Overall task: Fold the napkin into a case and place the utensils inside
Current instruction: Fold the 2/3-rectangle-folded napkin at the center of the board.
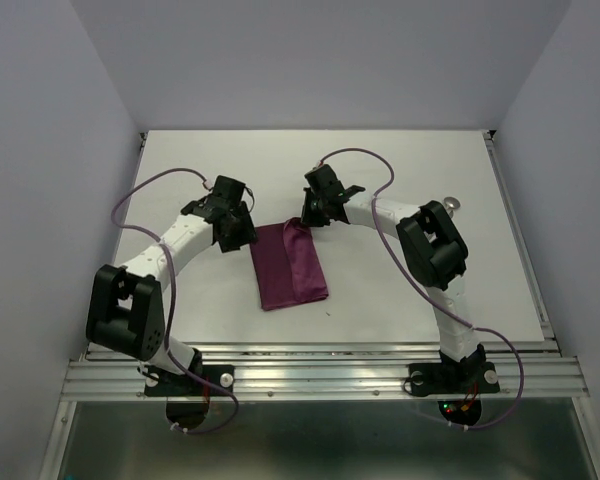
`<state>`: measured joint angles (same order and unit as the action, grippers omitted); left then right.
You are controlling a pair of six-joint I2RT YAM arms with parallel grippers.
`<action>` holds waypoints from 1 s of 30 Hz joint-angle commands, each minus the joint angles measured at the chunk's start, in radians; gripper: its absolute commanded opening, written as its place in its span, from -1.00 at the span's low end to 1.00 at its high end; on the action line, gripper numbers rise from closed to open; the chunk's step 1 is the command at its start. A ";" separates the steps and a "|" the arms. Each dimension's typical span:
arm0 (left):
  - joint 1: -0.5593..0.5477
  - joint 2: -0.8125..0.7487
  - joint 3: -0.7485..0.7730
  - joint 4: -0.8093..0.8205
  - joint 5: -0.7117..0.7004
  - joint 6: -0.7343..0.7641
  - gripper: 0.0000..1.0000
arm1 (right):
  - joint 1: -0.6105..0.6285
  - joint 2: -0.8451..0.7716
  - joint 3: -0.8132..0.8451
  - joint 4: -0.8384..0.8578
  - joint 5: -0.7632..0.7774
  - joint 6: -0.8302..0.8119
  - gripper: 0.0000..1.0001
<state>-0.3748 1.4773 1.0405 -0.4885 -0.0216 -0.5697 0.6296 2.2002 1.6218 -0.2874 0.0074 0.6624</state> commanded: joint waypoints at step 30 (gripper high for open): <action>0.025 0.344 0.052 0.143 -0.011 -0.033 -0.74 | 0.005 0.043 0.013 -0.055 0.002 -0.007 -0.99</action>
<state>-0.3408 1.7771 1.0847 -0.3321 -0.0143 -0.6003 0.6296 2.2017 1.6226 -0.2871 0.0063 0.6624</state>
